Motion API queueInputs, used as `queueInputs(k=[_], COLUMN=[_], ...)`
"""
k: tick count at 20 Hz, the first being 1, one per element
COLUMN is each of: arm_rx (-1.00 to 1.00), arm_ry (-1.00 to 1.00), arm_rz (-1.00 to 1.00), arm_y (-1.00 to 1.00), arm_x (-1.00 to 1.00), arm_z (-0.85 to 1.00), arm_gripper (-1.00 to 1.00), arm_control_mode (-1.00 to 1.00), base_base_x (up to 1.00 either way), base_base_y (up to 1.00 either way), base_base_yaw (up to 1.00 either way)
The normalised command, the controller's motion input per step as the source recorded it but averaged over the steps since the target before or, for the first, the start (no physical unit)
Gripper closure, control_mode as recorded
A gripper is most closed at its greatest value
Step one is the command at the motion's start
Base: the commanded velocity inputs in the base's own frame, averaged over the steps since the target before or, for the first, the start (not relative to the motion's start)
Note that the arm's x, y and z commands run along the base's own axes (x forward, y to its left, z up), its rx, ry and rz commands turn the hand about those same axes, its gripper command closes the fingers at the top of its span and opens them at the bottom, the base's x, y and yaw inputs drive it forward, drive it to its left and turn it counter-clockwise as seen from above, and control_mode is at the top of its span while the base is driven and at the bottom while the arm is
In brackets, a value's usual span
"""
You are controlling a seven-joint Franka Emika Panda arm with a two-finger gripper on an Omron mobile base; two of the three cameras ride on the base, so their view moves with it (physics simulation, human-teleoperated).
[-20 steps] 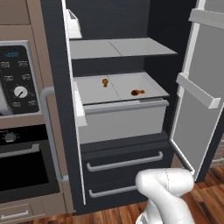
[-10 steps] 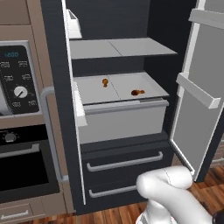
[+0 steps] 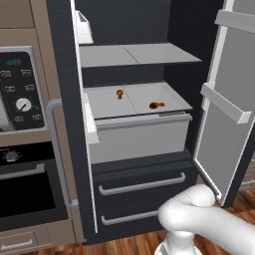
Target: Place the chicken drumstick on the counter behind the older chicken drumstick on the same shelf of the fridge to maintain FIFO order. Close the fridge door when finished.
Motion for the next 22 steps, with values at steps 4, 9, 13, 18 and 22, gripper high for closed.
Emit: queueInputs(k=[4,9,13,18,22], arm_rx=[0.01,0.0,0.0,0.0,0.0], arm_ry=[0.0,0.0,0.0,0.01,0.05], arm_rz=[0.27,0.29,0.22,0.13,0.06], arm_y=[-0.36,-0.34,0.04,0.59,0.82], arm_x=[0.74,0.39,0.2,0.22,0.23], arm_z=[-0.28,-0.28,-0.16,0.0,0.0], arm_gripper=[-1.0,-1.0,-1.0,-1.0,-1.0], arm_control_mode=[-1.0,-1.0,-1.0,-1.0,-1.0], base_base_x=[0.0,0.0,0.0,0.0,0.0], base_base_y=[0.0,0.0,0.0,0.0,0.0], base_base_yaw=[0.0,0.0,0.0,0.0,0.0])
